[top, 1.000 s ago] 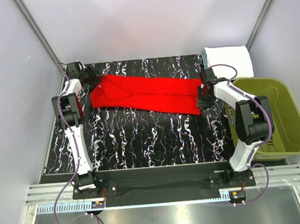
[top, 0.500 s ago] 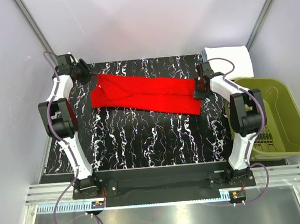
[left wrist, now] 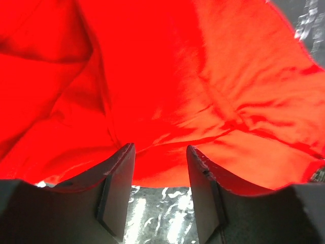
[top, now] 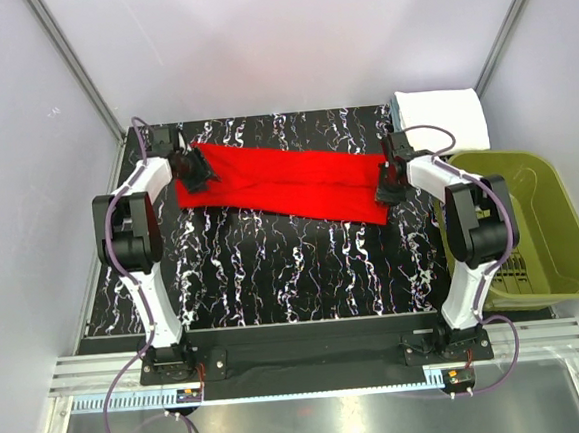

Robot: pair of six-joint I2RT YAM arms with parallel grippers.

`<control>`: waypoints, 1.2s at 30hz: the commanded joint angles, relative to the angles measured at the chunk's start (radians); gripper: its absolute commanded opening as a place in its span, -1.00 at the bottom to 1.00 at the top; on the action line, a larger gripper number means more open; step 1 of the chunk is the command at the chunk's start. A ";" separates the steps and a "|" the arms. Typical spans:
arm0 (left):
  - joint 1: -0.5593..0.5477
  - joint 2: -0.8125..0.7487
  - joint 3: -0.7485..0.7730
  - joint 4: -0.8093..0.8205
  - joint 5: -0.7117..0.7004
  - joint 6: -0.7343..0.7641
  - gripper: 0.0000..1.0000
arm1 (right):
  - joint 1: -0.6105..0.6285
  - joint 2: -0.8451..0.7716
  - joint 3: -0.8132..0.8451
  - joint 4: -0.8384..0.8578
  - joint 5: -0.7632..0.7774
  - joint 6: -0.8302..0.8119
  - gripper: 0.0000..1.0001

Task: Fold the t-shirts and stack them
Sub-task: Fold the tshirt

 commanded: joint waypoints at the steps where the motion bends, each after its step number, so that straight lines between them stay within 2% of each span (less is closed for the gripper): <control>1: 0.012 -0.064 -0.058 0.048 -0.080 -0.012 0.01 | -0.005 -0.102 -0.009 0.020 -0.009 0.008 -0.46; 10: 0.003 0.001 -0.079 0.048 -0.138 -0.010 0.02 | -0.005 -0.149 0.006 0.014 -0.017 -0.009 -0.44; 13: 0.003 -0.009 -0.064 0.043 -0.111 0.011 0.05 | -0.005 -0.138 0.006 0.033 -0.020 -0.036 -0.42; 15: 0.000 -0.017 -0.015 0.008 -0.096 0.033 0.08 | 0.003 -0.084 0.038 0.048 -0.148 -0.084 -0.39; 17: -0.005 -0.041 0.022 -0.064 -0.131 0.057 0.09 | 0.026 -0.017 0.098 -0.030 -0.150 -0.092 -0.37; 20: -0.005 -0.115 0.008 -0.112 -0.233 0.079 0.11 | 0.084 -0.010 0.127 -0.039 -0.075 -0.096 -0.35; 21: -0.002 -0.136 -0.025 -0.112 -0.284 0.077 0.12 | 0.089 -0.007 0.138 -0.041 -0.066 -0.084 -0.34; 24: 0.023 -0.224 -0.146 -0.061 -0.303 0.042 0.15 | 0.099 0.028 0.178 -0.075 -0.042 -0.076 -0.33; 28: 0.087 -0.304 -0.323 0.076 -0.219 -0.024 0.22 | 0.101 0.048 0.180 -0.124 0.020 -0.101 -0.31; 30: 0.093 -0.301 -0.375 0.112 -0.176 -0.045 0.23 | 0.101 0.048 0.167 -0.128 0.026 -0.107 -0.31; 36: 0.098 -0.238 -0.423 0.193 -0.166 -0.085 0.24 | 0.102 0.023 0.091 -0.104 0.021 -0.098 -0.31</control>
